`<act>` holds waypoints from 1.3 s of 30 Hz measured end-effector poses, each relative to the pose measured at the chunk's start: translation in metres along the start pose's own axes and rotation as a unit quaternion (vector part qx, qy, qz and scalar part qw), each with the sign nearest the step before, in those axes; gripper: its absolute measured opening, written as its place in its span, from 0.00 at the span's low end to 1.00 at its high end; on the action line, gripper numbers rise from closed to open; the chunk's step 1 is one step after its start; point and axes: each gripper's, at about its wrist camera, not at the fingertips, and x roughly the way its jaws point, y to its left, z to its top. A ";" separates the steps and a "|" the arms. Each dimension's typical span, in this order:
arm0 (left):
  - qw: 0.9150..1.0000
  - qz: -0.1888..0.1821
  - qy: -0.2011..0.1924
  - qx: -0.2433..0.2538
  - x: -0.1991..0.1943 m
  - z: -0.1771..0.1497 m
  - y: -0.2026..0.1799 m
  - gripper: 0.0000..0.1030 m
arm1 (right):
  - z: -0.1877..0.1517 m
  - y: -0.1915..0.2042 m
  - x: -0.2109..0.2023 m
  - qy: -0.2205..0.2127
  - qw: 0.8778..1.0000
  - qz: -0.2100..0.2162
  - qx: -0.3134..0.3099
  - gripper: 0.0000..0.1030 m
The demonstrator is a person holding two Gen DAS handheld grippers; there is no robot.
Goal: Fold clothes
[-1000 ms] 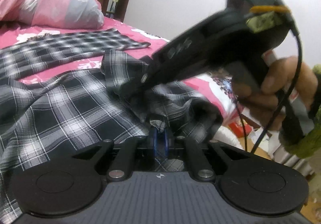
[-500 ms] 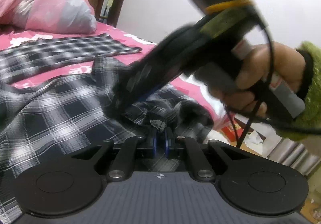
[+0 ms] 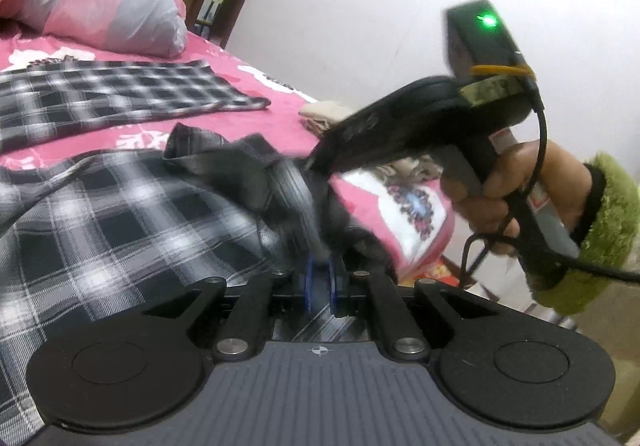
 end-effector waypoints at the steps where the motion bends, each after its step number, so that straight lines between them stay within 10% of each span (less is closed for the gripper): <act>1: 1.000 -0.003 -0.001 -0.003 -0.001 0.002 -0.001 0.06 | 0.007 -0.011 -0.011 -0.022 1.000 -0.007 0.007 0.05; 11: 1.000 0.016 0.021 0.000 -0.009 0.000 -0.001 0.06 | 0.002 -0.191 -0.054 -0.124 0.975 -0.152 0.104 0.04; 14: 0.999 0.033 0.034 -0.006 -0.008 -0.002 0.007 0.06 | -0.039 -0.241 -0.045 -0.139 0.958 -0.108 0.227 0.00; 18: 0.998 0.044 0.035 -0.011 -0.013 0.000 0.014 0.08 | -0.061 -0.235 -0.066 -0.181 0.945 -0.090 0.258 0.15; 22: 0.998 0.057 0.030 0.005 -0.018 0.002 0.014 0.25 | -0.067 -0.203 -0.074 -0.180 0.946 -0.057 0.262 0.51; 27: 0.989 0.091 0.068 0.094 -0.010 -0.011 -0.002 0.31 | -0.070 -0.194 -0.040 -0.115 0.941 -0.030 0.317 0.60; 30: 0.979 0.111 0.081 0.149 -0.001 -0.023 -0.013 0.31 | -0.071 -0.201 -0.019 -0.111 0.928 -0.035 0.354 0.59; 32: 0.974 0.117 0.083 0.173 0.005 -0.029 -0.018 0.31 | -0.068 -0.200 -0.015 -0.126 0.924 -0.030 0.360 0.39; 33: 0.972 0.122 0.084 0.184 0.009 -0.031 -0.021 0.31 | -0.064 -0.198 -0.018 -0.132 0.924 -0.021 0.357 0.04; 39: 0.957 0.149 0.079 0.234 0.026 -0.037 -0.036 0.30 | -0.049 -0.170 -0.065 -0.211 0.930 -0.001 0.302 0.04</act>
